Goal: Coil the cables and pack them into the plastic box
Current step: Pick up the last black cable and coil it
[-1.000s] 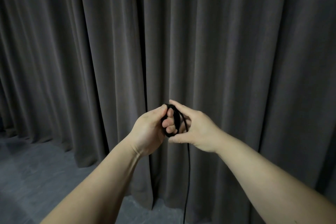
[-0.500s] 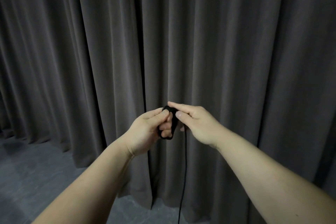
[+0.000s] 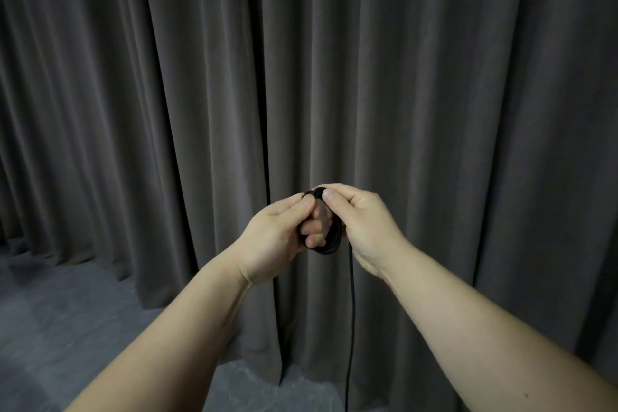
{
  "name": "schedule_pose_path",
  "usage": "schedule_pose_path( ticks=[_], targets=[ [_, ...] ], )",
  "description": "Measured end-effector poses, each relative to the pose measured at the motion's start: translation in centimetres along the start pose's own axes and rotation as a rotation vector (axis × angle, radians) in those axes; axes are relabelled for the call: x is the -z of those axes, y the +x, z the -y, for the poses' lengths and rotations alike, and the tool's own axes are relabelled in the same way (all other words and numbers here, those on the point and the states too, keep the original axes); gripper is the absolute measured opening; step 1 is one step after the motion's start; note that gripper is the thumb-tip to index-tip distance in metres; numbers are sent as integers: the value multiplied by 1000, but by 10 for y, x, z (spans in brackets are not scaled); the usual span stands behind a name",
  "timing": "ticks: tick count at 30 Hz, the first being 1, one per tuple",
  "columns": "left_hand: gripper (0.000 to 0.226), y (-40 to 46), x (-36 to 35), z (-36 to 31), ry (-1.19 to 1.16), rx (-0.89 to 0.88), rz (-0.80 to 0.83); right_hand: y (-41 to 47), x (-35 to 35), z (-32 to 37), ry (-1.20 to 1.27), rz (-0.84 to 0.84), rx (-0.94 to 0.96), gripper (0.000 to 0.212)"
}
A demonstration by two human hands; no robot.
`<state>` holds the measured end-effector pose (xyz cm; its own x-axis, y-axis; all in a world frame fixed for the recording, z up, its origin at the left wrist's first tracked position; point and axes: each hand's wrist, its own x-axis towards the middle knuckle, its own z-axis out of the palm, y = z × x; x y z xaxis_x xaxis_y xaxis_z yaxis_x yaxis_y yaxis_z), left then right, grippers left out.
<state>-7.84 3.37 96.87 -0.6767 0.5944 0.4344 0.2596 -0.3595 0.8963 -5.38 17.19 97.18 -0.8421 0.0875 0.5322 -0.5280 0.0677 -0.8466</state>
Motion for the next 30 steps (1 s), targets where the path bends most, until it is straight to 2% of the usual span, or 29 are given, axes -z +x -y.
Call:
schedule_pose_path(
  ticks=[5, 7, 11, 13, 14, 15, 17, 19, 22, 24, 26, 30],
  targets=[
    [22, -1, -1, 0, -156, -9, -106, -3, 0, 0, 119, 42, -180, 14],
    [26, 2, 4, -3, -255, 5, -216, -7, 3, -5, 108, 65, -254, 9],
    [31, 10, 24, -6, -473, 12, -502, -15, 10, -21, 5, 60, -293, 23],
    [32, 11, 30, -5, -549, 10, -597, -17, 11, -32, -223, 43, -230, 20],
    [33, 12, 32, -4, -582, 7, -631, -18, 11, -35, -418, 47, -169, 18],
    [33, 13, 33, -3, -612, 4, -661, -18, 11, -38, -651, 86, -101, 19],
    [33, 15, 32, 1, -651, -8, -712, -20, 8, -37, -1055, 269, 13, 36],
    [34, 16, 30, 5, -561, -21, -742, -20, 1, -28, -1232, 452, 42, 51],
    [31, 15, 27, 11, -126, -61, -731, -15, -6, -5, -1203, 542, 130, 50],
    [31, 13, 26, 13, 147, -73, -686, -10, -6, 9, -1065, 536, 135, 45],
    [33, 10, 25, 14, 317, -72, -616, -6, -5, 16, -908, 502, 106, 37],
    [29, 7, 23, 14, 456, -56, -453, 2, -1, 17, -655, 346, 144, 29]
  ],
)
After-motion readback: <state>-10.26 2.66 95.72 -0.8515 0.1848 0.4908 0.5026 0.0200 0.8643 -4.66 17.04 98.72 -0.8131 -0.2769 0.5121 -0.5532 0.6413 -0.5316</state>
